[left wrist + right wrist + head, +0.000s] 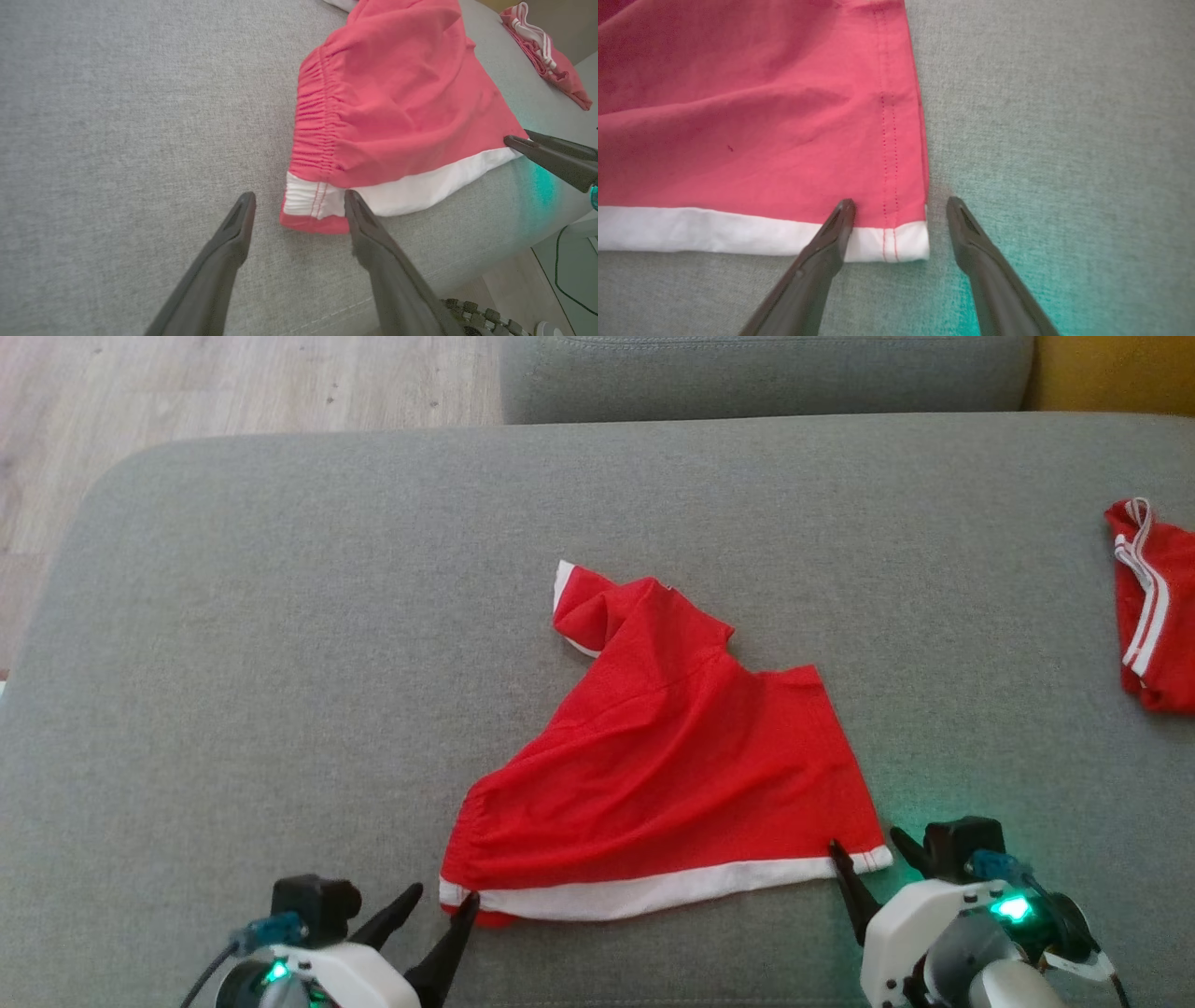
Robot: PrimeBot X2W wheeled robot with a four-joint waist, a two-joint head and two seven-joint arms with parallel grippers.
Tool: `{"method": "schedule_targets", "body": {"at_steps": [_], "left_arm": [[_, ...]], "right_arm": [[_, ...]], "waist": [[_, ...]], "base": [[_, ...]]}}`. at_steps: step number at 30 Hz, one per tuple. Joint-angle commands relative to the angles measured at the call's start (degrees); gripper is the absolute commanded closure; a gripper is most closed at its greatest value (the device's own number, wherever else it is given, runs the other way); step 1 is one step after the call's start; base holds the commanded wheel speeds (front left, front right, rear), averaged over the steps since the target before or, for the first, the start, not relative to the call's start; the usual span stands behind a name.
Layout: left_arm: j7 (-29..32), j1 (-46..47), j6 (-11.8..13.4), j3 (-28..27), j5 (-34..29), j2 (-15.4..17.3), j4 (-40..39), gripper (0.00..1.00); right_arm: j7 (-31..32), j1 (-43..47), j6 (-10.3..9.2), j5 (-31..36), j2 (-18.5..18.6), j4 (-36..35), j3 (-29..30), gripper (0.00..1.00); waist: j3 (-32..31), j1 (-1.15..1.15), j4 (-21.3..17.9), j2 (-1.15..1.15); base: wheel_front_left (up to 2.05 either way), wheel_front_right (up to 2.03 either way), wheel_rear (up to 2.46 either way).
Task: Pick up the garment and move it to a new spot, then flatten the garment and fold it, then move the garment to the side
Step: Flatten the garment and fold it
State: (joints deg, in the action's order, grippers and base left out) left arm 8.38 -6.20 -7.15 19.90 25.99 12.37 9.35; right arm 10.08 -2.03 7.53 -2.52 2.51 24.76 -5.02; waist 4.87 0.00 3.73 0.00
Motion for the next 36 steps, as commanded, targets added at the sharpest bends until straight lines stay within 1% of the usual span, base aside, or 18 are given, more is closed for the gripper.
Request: {"method": "schedule_targets", "body": {"at_steps": [1,9,12,17,18,19,20,21,22,23,24,25,27,29,32,36], "left_arm": [[-0.72,3.20,-0.33,-1.47,0.71,1.17,-1.24,0.00],[-0.89,5.55,-0.34,1.66,5.96,2.98,2.24,0.00],[-1.70,6.64,-0.34,2.52,6.56,3.84,3.83,0.00],[-2.53,7.77,-0.34,3.97,8.04,3.95,5.17,0.00],[-2.58,8.02,-0.34,4.50,8.37,4.07,5.49,0.00],[-2.63,8.25,-0.34,5.15,8.78,4.21,5.72,0.08],[-2.79,8.42,-0.34,5.69,9.36,4.28,5.89,0.25],[-3.01,8.58,-0.34,6.13,9.89,4.38,6.04,0.53],[-3.25,8.74,-0.34,6.70,10.29,4.58,6.10,0.58],[-3.50,8.84,-0.34,7.26,10.75,4.78,6.07,0.71],[-3.81,8.89,-0.34,7.75,11.28,4.98,5.87,0.97],[-4.08,8.90,-0.34,8.23,11.87,5.24,5.51,1.00],[-4.42,8.71,-0.34,8.99,13.26,5.94,4.05,1.00],[-4.60,8.23,-0.34,9.16,15.58,6.60,1.04,1.00],[-4.46,7.71,-0.34,8.65,20.48,8.21,-6.25,1.00],[-3.11,7.73,-0.34,6.55,25.49,11.23,-17.84,1.00]], "right_arm": [[0.09,-2.11,-0.04,0.16,0.37,-0.60,-1.32,0.00],[0.75,-2.49,-0.04,-0.14,0.37,-0.51,-1.99,0.00],[1.03,-2.68,-0.04,-0.19,0.37,-0.54,-2.19,0.00],[1.36,-2.80,-0.04,-0.56,0.37,-0.47,-2.50,0.00],[1.46,-2.81,-0.04,-0.69,0.37,-0.38,-2.54,0.07],[1.55,-2.83,-0.04,-0.70,0.37,-0.27,-2.58,0.20],[1.53,-2.86,-0.04,-0.93,0.37,-0.22,-2.71,0.48],[1.41,-2.87,-0.04,-1.68,0.37,-0.18,-2.98,1.00],[1.24,-2.92,-0.04,-2.56,0.37,-0.20,-3.60,1.00],[1.27,-2.95,-0.04,-3.52,0.40,-0.27,-4.44,1.00],[1.01,-2.99,-0.04,-4.81,0.43,-0.64,-4.92,1.00],[0.82,-3.03,-0.04,-6.17,0.45,-1.10,-5.01,1.00],[0.57,-3.00,-0.04,-9.11,0.65,-2.88,-4.95,1.00],[0.61,-2.89,-0.04,-13.12,0.71,-6.24,-4.42,1.00],[1.91,-2.63,-0.04,-19.79,1.13,-13.69,-2.61,1.00],[5.55,-1.87,-0.04,-30.42,1.29,-26.68,1.30,1.00]], "waist": [[0.00,0.00,-0.10,0.00],[0.60,0.00,-0.72,0.00],[0.86,0.00,-1.01,0.00],[1.13,0.00,-1.32,0.00],[1.19,0.00,-1.38,0.00],[1.23,0.00,-1.43,0.00],[1.25,0.00,-1.47,0.00],[1.23,0.00,-1.50,0.00],[1.16,0.00,-1.54,0.00],[1.05,0.00,-1.59,0.00],[0.90,0.00,-1.66,0.00],[0.69,0.00,-1.74,0.00],[0.19,0.00,-1.92,0.00],[-0.28,0.00,-2.19,0.00],[-0.93,0.00,-2.59,0.00],[-2.15,0.00,-2.97,0.00]], "base": [[0.00,0.00,0.00],[0.00,0.00,0.00],[0.00,0.00,0.00],[0.00,0.00,0.00],[0.00,0.00,0.00],[0.00,0.00,0.00],[0.00,0.00,0.00],[0.00,0.00,0.00],[0.00,0.00,0.00],[0.00,0.00,0.00],[0.00,0.00,0.00],[0.00,0.00,0.00],[0.00,0.00,0.00],[0.00,0.00,0.00],[0.00,0.00,0.00],[0.00,0.00,0.00]]}}
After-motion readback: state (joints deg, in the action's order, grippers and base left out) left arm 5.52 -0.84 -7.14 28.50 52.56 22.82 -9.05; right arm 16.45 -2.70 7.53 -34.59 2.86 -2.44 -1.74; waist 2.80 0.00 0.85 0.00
